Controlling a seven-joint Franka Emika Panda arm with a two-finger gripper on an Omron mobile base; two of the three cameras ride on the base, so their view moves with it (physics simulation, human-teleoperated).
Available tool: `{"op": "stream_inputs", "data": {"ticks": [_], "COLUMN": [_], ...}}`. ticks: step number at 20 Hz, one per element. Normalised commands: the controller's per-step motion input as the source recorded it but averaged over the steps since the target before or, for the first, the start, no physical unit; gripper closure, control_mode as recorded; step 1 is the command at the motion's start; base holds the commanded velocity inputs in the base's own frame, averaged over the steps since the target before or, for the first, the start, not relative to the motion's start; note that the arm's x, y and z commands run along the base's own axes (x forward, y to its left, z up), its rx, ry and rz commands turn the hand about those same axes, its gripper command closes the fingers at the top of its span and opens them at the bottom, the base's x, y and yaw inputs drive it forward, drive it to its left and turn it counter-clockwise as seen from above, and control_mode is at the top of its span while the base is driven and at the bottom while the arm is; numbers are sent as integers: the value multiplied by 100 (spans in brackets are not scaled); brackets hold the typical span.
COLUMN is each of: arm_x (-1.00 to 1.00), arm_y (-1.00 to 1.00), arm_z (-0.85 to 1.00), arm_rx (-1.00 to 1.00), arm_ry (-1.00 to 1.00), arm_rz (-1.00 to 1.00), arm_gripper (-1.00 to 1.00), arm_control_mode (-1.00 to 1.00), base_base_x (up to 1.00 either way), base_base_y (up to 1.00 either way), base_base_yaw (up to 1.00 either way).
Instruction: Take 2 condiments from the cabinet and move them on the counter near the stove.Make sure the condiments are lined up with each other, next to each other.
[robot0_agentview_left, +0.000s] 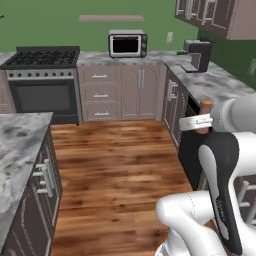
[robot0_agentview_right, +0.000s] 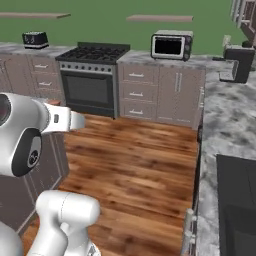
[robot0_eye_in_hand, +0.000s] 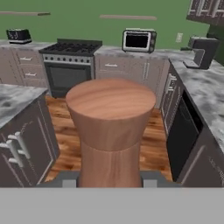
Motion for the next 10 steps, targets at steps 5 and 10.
{"op": "stream_inputs", "data": {"ticks": [5, 10], "arm_x": [0, 0], "arm_y": [0, 0], "arm_z": [0, 0], "arm_rx": [0, 0], "arm_ry": [0, 0], "arm_rz": [0, 0], "arm_gripper": [100, 100], "arm_control_mode": [100, 100], "base_base_x": [100, 100], "base_base_y": [-13, 0], "base_base_yaw": [1, 0]}}
